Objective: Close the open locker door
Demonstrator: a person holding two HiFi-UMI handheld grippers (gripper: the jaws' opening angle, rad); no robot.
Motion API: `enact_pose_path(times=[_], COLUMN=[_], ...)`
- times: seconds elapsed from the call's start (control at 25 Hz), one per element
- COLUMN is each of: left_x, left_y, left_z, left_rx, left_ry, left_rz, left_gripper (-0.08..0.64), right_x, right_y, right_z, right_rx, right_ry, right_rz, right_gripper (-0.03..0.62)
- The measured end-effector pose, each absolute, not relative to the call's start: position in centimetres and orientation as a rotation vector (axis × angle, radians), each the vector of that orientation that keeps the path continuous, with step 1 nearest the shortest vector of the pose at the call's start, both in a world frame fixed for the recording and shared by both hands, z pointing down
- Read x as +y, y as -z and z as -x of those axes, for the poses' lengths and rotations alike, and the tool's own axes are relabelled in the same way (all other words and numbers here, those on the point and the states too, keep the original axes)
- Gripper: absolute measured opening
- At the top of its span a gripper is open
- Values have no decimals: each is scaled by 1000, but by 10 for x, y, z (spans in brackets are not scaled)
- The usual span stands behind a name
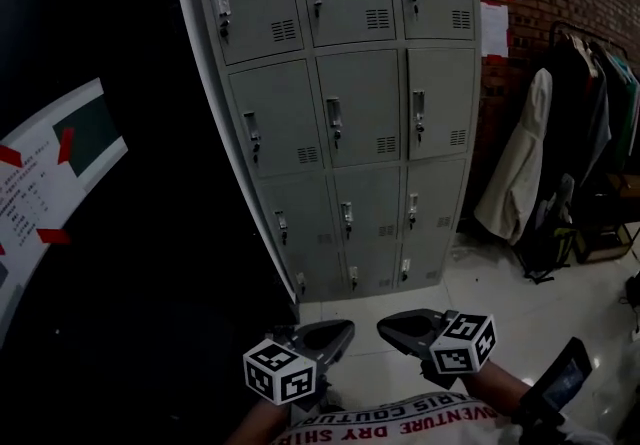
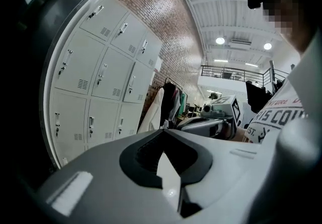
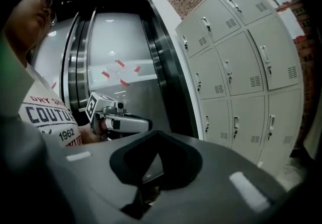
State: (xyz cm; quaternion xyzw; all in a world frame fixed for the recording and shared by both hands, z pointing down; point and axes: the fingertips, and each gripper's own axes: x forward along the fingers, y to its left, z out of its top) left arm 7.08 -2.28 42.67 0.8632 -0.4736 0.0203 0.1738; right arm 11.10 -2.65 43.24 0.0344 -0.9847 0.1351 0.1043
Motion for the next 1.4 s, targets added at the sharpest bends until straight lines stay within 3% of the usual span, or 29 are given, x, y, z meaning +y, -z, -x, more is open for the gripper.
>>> enact_pose_path(times=[0.48, 1.4], left_x=[30, 47], left_y=[-417, -405], left_z=[-124, -115], left_rx=[-1343, -1324], left_ry=[-69, -91], left_rz=[-2448, -2492], left_gripper=[3, 3], right_x=[32, 55], right_y=[-417, -412], right_z=[-169, -142], right_rx=[-2960, -2967], right_ry=[-453, -414], right_rz=[-113, -72], right_gripper=[-6, -6])
